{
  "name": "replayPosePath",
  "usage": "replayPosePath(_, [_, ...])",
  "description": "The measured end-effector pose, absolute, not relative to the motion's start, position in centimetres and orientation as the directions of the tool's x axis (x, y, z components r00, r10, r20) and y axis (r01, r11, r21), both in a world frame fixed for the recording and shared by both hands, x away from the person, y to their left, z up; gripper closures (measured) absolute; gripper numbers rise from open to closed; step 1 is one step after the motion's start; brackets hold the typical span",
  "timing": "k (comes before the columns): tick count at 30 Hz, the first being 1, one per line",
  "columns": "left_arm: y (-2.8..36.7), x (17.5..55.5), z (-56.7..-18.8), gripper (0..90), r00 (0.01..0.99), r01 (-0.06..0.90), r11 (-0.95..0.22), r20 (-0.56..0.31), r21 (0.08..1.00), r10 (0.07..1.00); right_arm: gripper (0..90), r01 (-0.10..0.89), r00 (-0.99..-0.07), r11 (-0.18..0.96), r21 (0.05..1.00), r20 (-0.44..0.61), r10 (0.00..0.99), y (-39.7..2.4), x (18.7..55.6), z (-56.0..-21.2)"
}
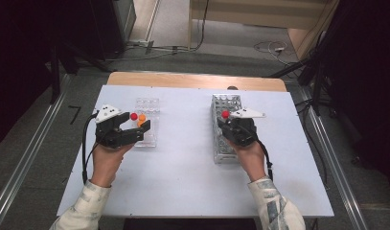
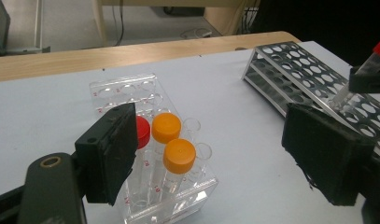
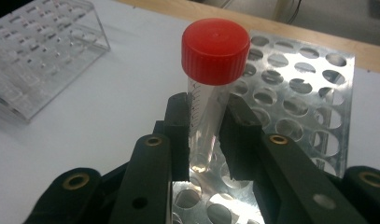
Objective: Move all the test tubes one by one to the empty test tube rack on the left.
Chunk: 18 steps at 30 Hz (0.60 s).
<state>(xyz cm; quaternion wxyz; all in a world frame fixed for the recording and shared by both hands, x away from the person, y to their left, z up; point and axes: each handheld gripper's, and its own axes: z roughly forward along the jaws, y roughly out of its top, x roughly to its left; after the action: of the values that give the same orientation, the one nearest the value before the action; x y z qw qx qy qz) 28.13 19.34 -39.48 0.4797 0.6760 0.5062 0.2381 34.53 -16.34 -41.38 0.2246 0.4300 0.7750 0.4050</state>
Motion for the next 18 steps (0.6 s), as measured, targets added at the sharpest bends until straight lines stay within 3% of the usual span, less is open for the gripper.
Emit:
replayPosePath(8, [19.2, 28.0, -39.4, 19.0, 0.381, 0.453, -0.03, -0.163, 0.891, 0.91, 71.5, 0.434, -0.555, 0.303, 0.849, -0.013, 0.831, -16.3, 33.3, -39.0])
replayPosePath(18, [18.4, 27.7, -39.3, 17.8, 0.407, 0.446, -0.043, -0.159, 0.894, 0.899, 71.5, 0.409, -0.626, 0.334, 0.85, -0.005, 0.78, -14.6, 31.8, -39.0])
